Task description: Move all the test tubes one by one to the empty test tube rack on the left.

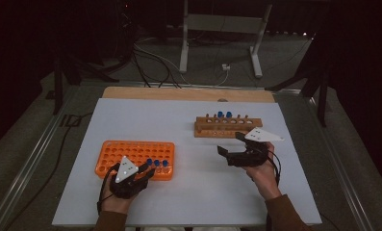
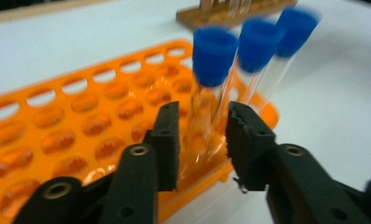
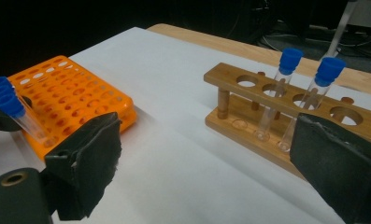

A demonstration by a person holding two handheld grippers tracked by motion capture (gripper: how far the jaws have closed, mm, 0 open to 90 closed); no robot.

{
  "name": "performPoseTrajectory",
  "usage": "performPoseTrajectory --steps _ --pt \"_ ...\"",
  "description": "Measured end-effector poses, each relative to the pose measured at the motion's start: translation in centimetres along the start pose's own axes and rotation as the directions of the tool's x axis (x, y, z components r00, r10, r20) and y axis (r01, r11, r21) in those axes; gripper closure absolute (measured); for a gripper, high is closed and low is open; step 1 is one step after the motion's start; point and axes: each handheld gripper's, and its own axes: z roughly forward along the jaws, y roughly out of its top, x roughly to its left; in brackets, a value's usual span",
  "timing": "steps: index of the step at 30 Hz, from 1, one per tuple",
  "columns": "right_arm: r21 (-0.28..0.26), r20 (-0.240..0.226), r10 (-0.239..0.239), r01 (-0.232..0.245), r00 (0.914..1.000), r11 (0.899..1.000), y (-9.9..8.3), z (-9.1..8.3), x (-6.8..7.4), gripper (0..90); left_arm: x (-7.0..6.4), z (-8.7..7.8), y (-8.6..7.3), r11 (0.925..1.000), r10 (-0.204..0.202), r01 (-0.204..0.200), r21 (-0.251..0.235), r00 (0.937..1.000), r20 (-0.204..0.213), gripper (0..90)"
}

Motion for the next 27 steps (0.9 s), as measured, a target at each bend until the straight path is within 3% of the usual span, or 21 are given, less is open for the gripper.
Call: performPoseTrajectory --steps 6,12,16,20,27 --pt "-0.011 0.016 0.003 -0.002 0.9999 1.0 0.4 -0.3 -0.5 9.0 0.6 -1.4 0.6 0.9961 0.001 0.001 -0.088 0.9999 0.014 44.9" --pt "-0.015 0.042 0.011 -0.01 0.999 1.0 1.1 -0.3 -1.3 8.6 1.4 -2.1 1.2 0.9855 -0.063 0.062 -0.158 0.998 -0.003 24.1" --pt "-0.016 0.067 0.007 -0.006 0.9978 1.0 2.0 -0.1 -1.8 8.4 1.8 -2.3 1.6 0.9809 -0.087 0.081 -0.177 0.9959 -0.026 15.0" --pt "-0.031 0.089 0.022 -0.019 0.9958 0.999 2.8 0.0 -2.3 8.5 2.2 -2.2 1.6 0.9821 -0.1 0.088 -0.166 0.9928 -0.066 1.9" --pt "-0.033 0.132 0.037 -0.033 0.9905 0.999 4.5 0.7 -3.4 9.2 2.6 -2.5 1.3 0.977 -0.127 0.099 -0.188 0.9822 -0.139 0.7"
